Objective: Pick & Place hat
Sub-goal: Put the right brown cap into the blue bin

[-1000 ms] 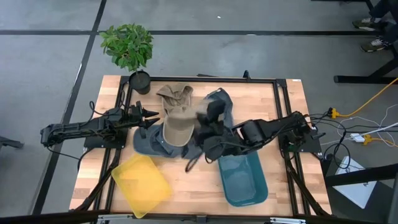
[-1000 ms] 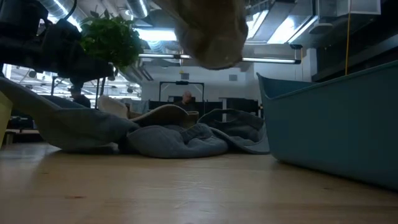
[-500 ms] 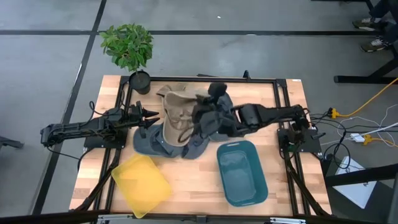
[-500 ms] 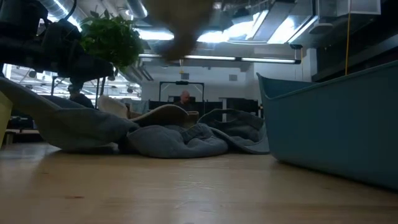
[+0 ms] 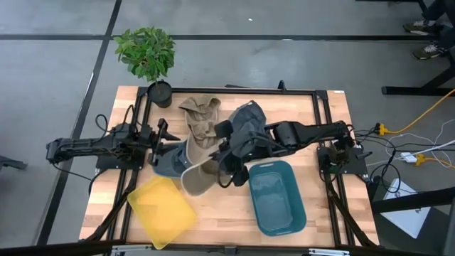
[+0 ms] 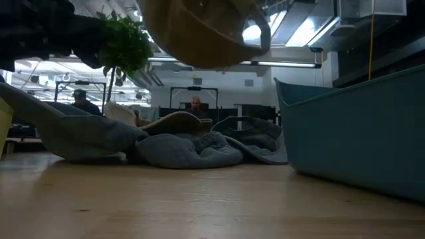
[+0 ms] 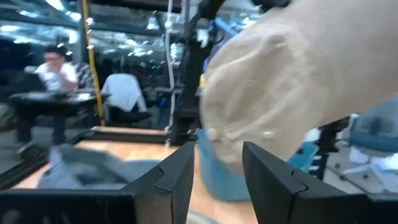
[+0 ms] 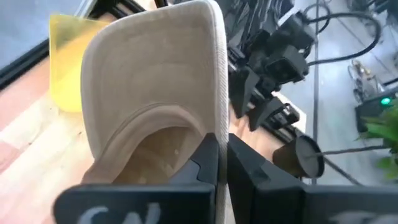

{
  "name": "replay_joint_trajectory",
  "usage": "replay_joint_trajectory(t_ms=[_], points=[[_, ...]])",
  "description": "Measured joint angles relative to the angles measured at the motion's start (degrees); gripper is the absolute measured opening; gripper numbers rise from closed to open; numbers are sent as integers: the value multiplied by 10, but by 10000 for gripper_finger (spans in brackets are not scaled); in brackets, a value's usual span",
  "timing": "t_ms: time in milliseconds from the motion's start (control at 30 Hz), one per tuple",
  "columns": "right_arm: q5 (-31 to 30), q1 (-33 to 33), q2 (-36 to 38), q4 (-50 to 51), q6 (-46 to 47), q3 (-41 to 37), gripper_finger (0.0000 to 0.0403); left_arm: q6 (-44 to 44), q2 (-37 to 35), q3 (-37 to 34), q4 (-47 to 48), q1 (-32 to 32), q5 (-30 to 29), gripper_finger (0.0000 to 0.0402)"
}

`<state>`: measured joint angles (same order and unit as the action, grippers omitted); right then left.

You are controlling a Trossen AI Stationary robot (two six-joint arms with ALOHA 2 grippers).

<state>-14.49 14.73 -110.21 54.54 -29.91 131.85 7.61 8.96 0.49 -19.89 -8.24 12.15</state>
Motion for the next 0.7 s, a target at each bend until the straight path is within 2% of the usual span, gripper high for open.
replay_joint_trajectory(t_ms=[167, 400, 567, 700], points=[[3, 4, 6, 0, -45, 0, 16, 57, 33, 0, -42, 24, -11, 144], [22, 17, 6, -9, -97, 0, 16, 161, 112, 1, -127, 37, -26, 218], [46, 28, 6, -54, -158, 0, 16, 242, 171, 1, -178, 37, 1, 269], [86, 28, 3, -79, -192, 0, 16, 291, 210, 1, -217, 37, 14, 289]])
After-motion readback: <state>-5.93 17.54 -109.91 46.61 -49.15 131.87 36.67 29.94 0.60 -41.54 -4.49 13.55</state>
